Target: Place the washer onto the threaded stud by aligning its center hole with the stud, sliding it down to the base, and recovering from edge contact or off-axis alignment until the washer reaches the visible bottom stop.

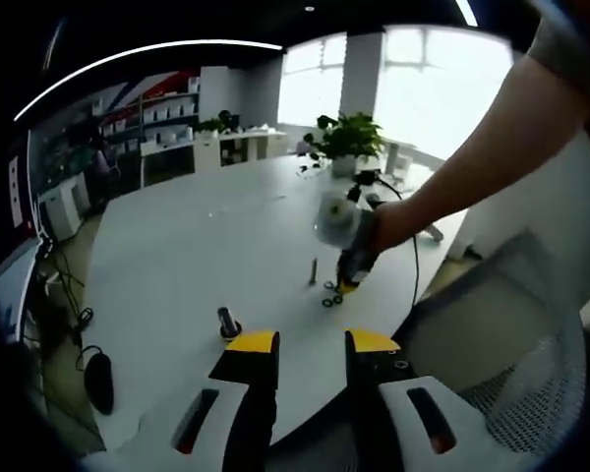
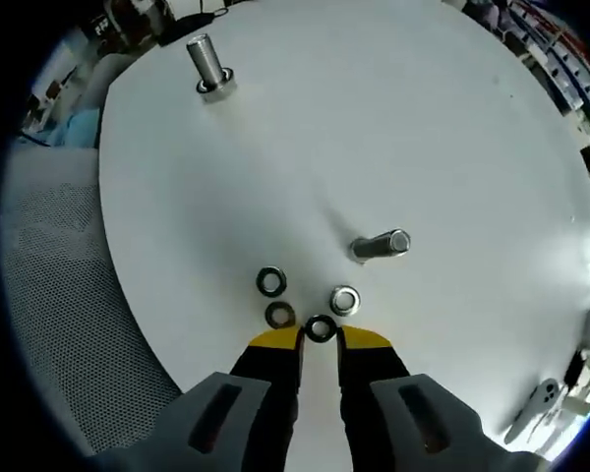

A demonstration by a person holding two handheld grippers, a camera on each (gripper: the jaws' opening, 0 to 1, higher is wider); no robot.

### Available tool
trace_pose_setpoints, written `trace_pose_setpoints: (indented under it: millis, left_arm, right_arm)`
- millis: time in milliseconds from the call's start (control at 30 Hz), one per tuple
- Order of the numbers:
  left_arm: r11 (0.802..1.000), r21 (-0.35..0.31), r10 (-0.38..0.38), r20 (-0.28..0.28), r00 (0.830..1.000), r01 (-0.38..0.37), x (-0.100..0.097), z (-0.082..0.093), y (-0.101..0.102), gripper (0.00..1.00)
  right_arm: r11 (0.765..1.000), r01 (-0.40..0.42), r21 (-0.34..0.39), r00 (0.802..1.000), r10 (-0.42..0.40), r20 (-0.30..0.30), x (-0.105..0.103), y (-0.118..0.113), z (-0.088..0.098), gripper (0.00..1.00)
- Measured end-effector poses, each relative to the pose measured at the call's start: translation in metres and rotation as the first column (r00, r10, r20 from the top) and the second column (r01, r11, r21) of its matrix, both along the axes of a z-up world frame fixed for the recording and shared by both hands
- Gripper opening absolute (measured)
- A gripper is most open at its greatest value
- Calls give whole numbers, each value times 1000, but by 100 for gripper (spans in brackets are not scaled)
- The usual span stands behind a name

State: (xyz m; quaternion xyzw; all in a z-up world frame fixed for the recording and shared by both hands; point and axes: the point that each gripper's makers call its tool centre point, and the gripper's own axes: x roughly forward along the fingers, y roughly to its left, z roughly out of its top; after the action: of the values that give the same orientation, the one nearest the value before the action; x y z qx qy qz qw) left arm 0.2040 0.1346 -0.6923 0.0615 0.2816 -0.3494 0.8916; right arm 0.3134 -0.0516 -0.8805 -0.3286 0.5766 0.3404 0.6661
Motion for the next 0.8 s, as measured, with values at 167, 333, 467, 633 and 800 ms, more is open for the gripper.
trace_pose_setpoints:
  millis: [167,333,467,633,800]
  left_arm:
    - [1000,-2,-5,3,1000,5,-1,1,0,25]
    - [1000,-1,-10,5,1000,10,-1,1,-1,25]
    - [1000,4,-13,4,1000,13,-2,0,-1,25]
    - [1000,2,-9,6,1000,9,-1,1,0,25]
    - [1000,2,-9,4,1000,9,-2,1,0,25]
  right_arm:
    - [1000,-7,14,1000,7,30,-3,-6,0,15]
    - [999,14,31,1000,-15,27,-4,-6,1,15]
    - [1000,9,6,1000,-9,22,-5,-5,1,15]
    - [1000,20,-6,1000,-20,-1,-5,-4,1,15]
    - [1000,-18,-7,1000,18,16,-7,-4,1,16]
